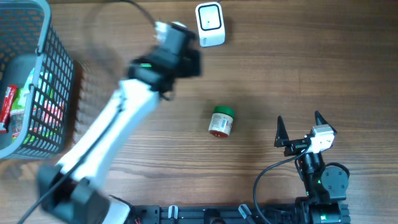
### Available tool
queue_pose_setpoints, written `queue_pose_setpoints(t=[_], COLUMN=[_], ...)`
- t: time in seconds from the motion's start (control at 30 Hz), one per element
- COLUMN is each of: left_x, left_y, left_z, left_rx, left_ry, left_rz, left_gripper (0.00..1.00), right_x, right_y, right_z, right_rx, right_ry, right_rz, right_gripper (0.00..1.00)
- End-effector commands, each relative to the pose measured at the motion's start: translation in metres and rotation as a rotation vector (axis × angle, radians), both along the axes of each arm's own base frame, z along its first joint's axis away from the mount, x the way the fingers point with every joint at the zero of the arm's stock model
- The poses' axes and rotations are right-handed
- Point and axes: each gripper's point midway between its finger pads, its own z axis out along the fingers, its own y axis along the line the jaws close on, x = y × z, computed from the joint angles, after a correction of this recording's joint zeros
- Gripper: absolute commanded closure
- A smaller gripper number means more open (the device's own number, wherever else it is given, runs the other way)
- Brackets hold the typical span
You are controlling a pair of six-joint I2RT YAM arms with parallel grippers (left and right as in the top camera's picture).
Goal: Scan the item barcode
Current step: 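Carry the jar to the table centre and set it down, then return the left gripper into the basket toward the green wrapped pack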
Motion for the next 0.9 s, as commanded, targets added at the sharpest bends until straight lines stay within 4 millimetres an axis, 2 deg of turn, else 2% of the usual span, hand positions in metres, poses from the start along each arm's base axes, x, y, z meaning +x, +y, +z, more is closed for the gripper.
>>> queue_pose_setpoints(t=[0.0, 0.07, 0.17, 0.27, 0.33, 0.4, 0.47, 0.6, 0.7, 0.87], left_x=[-0.006, -0.022, -0.054, -0.087, -0.105, -0.124, -0.135, -0.145, -0.143, -0.116], left_y=[0.111, 0.167, 0.238, 0.295, 0.325, 0.356, 0.376, 0.412, 0.434, 0.448], left_z=[0.095, 0.127, 0.158, 0.171, 0.172, 0.164, 0.155, 0.127, 0.098, 0.047], left_rx=[0.076, 0.063, 0.077, 0.109, 0.139, 0.175, 0.187, 0.199, 0.206, 0.167], left_ry=[-0.246, -0.333, -0.420, -0.456, -0.448, -0.410, -0.374, -0.280, -0.186, -0.050], left_rz=[0.239, 0.377, 0.569, 0.737, 0.825, 0.917, 0.979, 1.072, 1.086, 0.942], left_gripper=[0.00, 0.00, 0.00, 0.00, 0.00, 0.00, 0.00, 0.00, 0.00, 0.00], right_x=[0.000, 0.000, 0.000, 0.000, 0.000, 0.000, 0.000, 0.000, 0.000, 0.000], right_y=[0.002, 0.002, 0.002, 0.002, 0.002, 0.002, 0.002, 0.002, 0.002, 0.002], right_z=[0.001, 0.001, 0.001, 0.001, 0.001, 0.001, 0.001, 0.001, 0.001, 0.001], right_rx=[-0.011, -0.011, -0.011, -0.011, -0.011, -0.011, -0.011, -0.011, -0.011, -0.011], right_ry=[-0.007, -0.007, -0.007, -0.007, -0.007, -0.007, -0.006, -0.007, -0.007, -0.007], right_rz=[0.011, 0.011, 0.011, 0.011, 0.011, 0.011, 0.011, 0.011, 0.011, 0.011], right_gripper=[0.00, 0.00, 0.00, 0.00, 0.00, 0.00, 0.00, 0.00, 0.00, 0.00])
